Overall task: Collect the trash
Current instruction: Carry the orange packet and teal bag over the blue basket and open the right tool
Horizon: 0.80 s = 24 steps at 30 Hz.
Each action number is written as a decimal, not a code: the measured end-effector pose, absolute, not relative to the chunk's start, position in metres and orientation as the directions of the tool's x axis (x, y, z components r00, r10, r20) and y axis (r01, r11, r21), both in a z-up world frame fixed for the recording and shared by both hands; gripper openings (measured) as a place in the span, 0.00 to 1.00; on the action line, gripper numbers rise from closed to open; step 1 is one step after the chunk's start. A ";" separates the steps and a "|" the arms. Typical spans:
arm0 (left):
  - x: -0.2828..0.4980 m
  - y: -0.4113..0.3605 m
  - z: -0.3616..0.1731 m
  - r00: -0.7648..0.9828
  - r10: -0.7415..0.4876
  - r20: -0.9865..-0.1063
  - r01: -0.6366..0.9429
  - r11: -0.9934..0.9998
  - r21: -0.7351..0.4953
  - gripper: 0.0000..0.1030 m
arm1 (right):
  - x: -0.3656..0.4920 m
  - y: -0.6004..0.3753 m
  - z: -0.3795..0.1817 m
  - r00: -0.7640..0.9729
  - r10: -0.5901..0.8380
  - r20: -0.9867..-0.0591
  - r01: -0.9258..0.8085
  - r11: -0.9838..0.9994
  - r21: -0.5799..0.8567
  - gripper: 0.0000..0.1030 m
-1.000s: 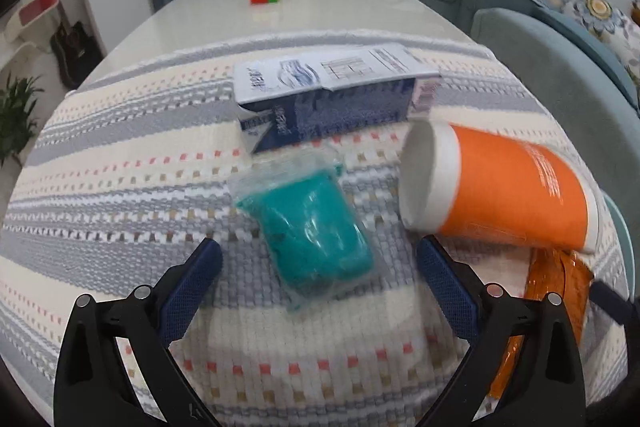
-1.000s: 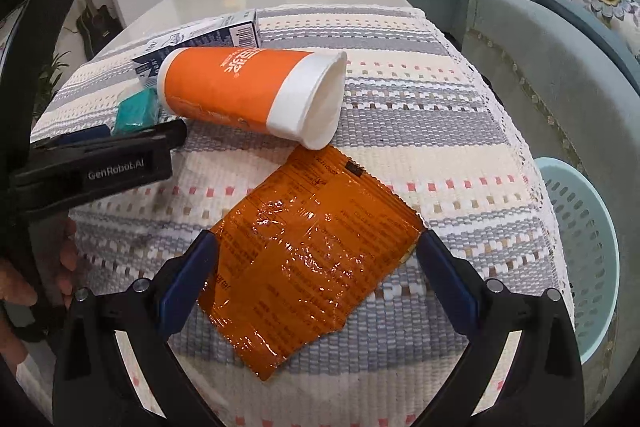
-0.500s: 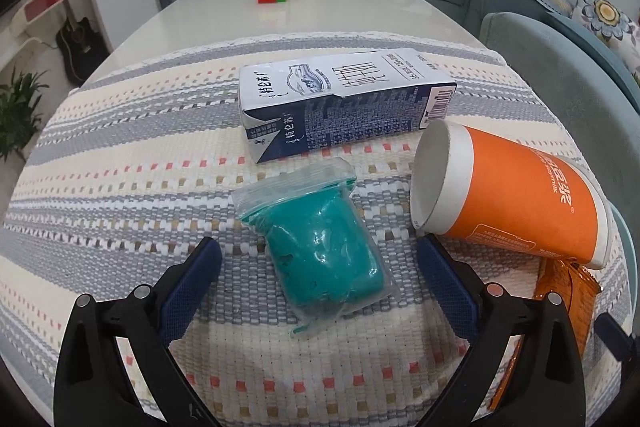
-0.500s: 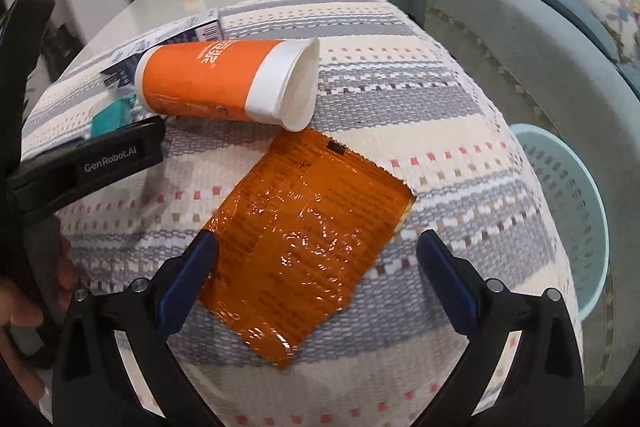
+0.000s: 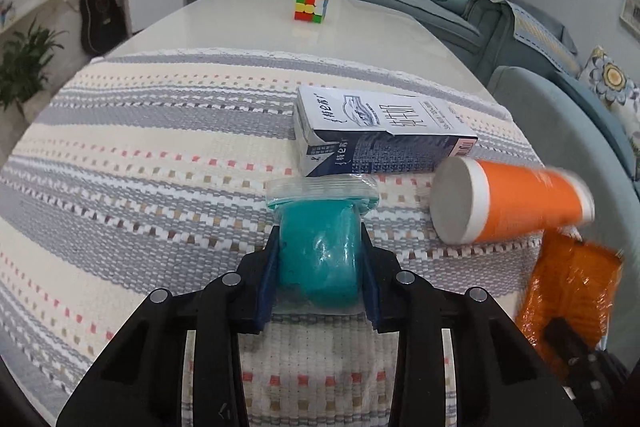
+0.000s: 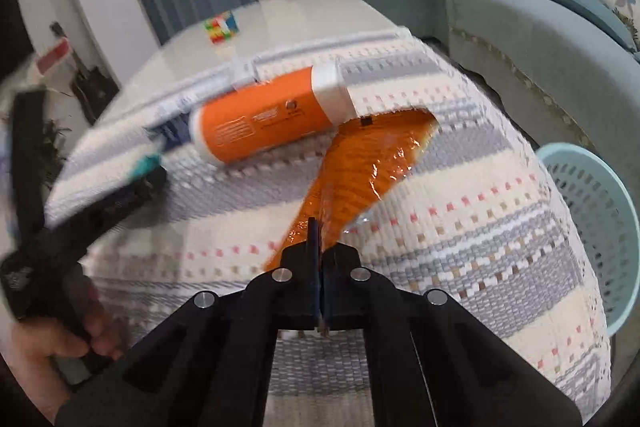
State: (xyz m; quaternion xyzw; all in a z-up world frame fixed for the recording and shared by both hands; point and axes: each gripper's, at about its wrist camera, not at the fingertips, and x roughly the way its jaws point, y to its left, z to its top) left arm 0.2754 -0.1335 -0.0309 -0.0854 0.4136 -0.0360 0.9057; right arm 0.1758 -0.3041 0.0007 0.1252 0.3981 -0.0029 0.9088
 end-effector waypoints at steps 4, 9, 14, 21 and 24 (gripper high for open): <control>0.268 -0.129 -0.030 0.657 -0.121 -0.744 -0.008 0.986 -0.168 0.32 | 0.163 -0.311 0.021 0.731 0.153 -0.665 0.047 0.961 0.273 0.00; 0.249 -0.135 -0.020 0.690 -0.053 -0.722 -0.005 0.997 -0.078 0.32 | 0.155 -0.328 0.032 0.754 0.164 -0.636 0.043 0.954 0.297 0.00; 0.229 -0.147 -0.001 0.711 -0.056 -0.701 0.017 0.998 -0.062 0.32 | 0.143 -0.345 0.043 0.779 0.153 -0.609 0.051 0.951 0.305 0.00; 0.202 -0.176 0.027 0.749 -0.083 -0.658 0.102 0.995 -0.010 0.32 | 0.121 -0.365 0.060 0.818 0.115 -0.564 0.046 0.964 0.262 0.00; 0.193 -0.192 0.037 0.760 -0.090 -0.643 0.136 0.990 0.023 0.32 | 0.113 -0.373 0.064 0.832 0.091 -0.547 0.048 0.971 0.234 0.00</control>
